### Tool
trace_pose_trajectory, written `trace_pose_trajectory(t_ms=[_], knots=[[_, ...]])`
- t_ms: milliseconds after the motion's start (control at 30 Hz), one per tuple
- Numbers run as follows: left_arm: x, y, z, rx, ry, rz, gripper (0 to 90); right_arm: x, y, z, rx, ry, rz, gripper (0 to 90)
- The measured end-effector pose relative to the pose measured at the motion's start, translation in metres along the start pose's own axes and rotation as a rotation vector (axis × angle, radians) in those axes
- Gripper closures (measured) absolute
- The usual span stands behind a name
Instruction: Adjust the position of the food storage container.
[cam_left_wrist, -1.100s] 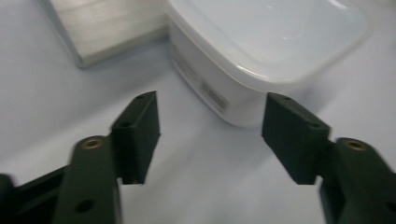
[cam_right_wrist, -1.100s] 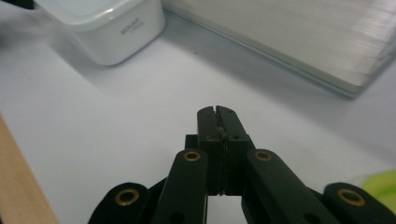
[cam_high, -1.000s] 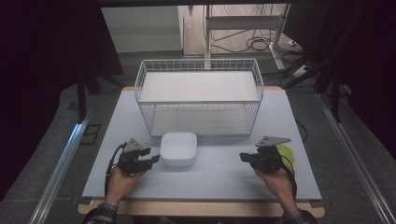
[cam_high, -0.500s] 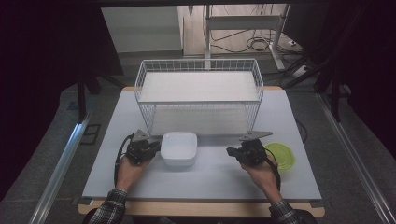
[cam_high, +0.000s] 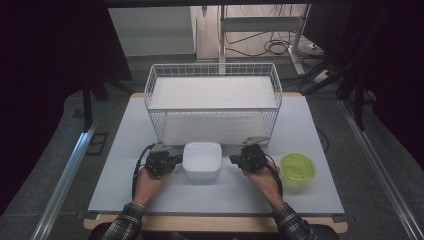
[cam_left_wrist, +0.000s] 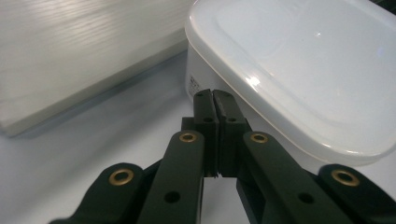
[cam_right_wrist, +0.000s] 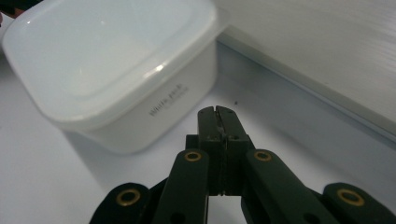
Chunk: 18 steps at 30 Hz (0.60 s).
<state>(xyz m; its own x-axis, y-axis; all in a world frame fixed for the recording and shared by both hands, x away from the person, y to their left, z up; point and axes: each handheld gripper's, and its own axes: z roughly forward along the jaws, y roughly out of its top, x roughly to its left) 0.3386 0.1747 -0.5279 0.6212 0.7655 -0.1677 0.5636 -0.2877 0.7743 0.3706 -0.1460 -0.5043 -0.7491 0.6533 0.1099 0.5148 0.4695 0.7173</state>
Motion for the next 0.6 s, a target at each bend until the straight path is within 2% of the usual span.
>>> trace_pose_trajectory(t_ms=[200, 267, 300, 433, 600], knots=[[-0.006, 0.002, 0.006, -0.001, -0.035, -0.009, 89.8, 0.005, 0.002, 0.011, 0.007, 0.003, -0.008, 89.6], [-0.01, 0.003, 0.009, 0.007, -0.033, -0.002, 89.8, 0.007, 0.002, 0.009, 0.012, -0.029, -0.025, 89.6], [-0.01, 0.003, 0.009, 0.007, -0.033, -0.002, 89.8, 0.007, 0.002, 0.009, 0.012, -0.029, -0.025, 89.6], [-0.018, 0.005, 0.009, 0.022, -0.037, 0.02, 89.9, 0.008, -0.002, 0.001, 0.014, -0.043, -0.018, 89.7], [-0.025, 0.004, 0.008, 0.036, -0.05, 0.024, 89.9, 0.015, -0.01, -0.009, 0.035, -0.045, -0.025, 89.7]])
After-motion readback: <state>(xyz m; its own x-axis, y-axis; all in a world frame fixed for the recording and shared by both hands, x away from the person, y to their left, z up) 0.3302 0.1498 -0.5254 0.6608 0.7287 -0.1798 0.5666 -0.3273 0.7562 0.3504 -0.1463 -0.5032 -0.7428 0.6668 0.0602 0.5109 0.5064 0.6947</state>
